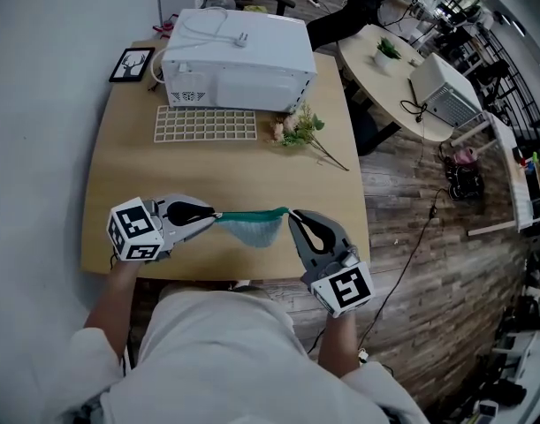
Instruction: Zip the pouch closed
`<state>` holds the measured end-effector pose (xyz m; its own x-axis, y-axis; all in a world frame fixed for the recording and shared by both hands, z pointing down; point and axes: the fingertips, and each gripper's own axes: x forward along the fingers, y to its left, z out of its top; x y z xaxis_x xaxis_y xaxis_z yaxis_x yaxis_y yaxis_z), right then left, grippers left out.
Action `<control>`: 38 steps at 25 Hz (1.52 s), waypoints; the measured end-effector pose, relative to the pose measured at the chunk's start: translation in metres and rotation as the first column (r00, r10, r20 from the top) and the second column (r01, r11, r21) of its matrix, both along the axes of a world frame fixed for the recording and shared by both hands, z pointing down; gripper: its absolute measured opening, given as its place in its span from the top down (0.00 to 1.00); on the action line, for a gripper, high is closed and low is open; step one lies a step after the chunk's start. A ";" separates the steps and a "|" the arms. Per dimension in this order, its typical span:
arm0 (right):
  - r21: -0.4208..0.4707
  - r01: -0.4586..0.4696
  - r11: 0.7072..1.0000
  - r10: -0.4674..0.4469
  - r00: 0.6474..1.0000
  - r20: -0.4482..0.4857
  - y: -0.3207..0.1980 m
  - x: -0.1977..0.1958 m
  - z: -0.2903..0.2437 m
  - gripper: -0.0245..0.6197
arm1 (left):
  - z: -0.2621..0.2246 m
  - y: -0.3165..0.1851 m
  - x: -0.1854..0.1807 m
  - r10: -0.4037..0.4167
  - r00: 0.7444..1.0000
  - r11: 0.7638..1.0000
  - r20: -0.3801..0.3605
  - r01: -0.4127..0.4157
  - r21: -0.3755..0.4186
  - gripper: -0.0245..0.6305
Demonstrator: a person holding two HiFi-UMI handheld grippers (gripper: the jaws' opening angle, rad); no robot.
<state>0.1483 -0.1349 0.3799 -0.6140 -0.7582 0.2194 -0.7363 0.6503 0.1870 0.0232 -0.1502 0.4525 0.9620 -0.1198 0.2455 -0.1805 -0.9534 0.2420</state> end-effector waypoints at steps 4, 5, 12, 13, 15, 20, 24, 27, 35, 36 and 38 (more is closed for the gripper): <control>0.003 -0.020 1.000 0.020 1.000 0.014 0.000 -0.007 -0.004 0.93 | 0.000 -0.007 -0.007 -0.031 0.999 0.999 -0.024 0.030 -0.015 0.90; 0.004 -0.024 1.000 0.024 1.000 0.018 0.000 -0.007 -0.005 0.93 | 0.000 -0.008 -0.009 -0.035 0.999 0.999 -0.026 0.035 -0.015 0.89; -0.013 -0.072 0.997 0.072 0.996 0.043 -0.008 -0.015 -0.007 0.93 | 0.003 -0.018 -0.013 -0.062 0.997 0.998 -0.036 0.061 -0.011 0.89; -0.019 -0.082 0.996 0.083 0.996 0.042 -0.010 -0.015 -0.006 0.93 | 0.002 -0.018 -0.013 -0.063 0.997 0.998 -0.043 0.063 -0.012 0.89; -0.031 -0.098 0.995 0.100 0.994 0.041 -0.013 -0.014 -0.004 0.93 | 0.001 -0.019 -0.015 -0.066 0.997 0.998 -0.050 0.066 -0.009 0.89; -0.046 -0.127 0.991 0.129 0.990 0.051 -0.018 -0.012 -0.004 0.93 | -0.007 -0.030 -0.020 -0.099 0.994 0.994 -0.039 0.101 0.044 0.88; -0.067 -0.194 0.979 0.199 0.978 0.066 -0.023 0.003 -0.002 0.93 | -0.023 -0.048 -0.029 -0.201 0.978 0.972 -0.051 0.205 0.115 0.89; -0.086 -0.238 0.967 0.247 0.962 0.113 -0.028 0.020 -0.003 0.93 | -0.039 -0.064 -0.045 -0.318 0.945 0.928 -0.071 0.326 0.179 0.91; -0.113 -0.328 0.938 0.344 0.920 0.187 -0.039 0.053 -0.005 0.93 | -0.067 -0.061 -0.096 -0.482 0.865 0.827 -0.139 0.502 0.254 0.94; -0.115 -0.339 0.934 0.356 0.915 0.189 -0.040 0.056 -0.006 0.93 | -0.070 -0.059 -0.103 -0.498 0.856 0.814 -0.141 0.517 0.264 0.94; -0.115 -0.357 0.927 0.373 0.909 0.188 -0.041 0.060 -0.005 0.93 | -0.073 -0.057 -0.118 -0.539 0.831 0.780 -0.137 0.554 0.292 0.94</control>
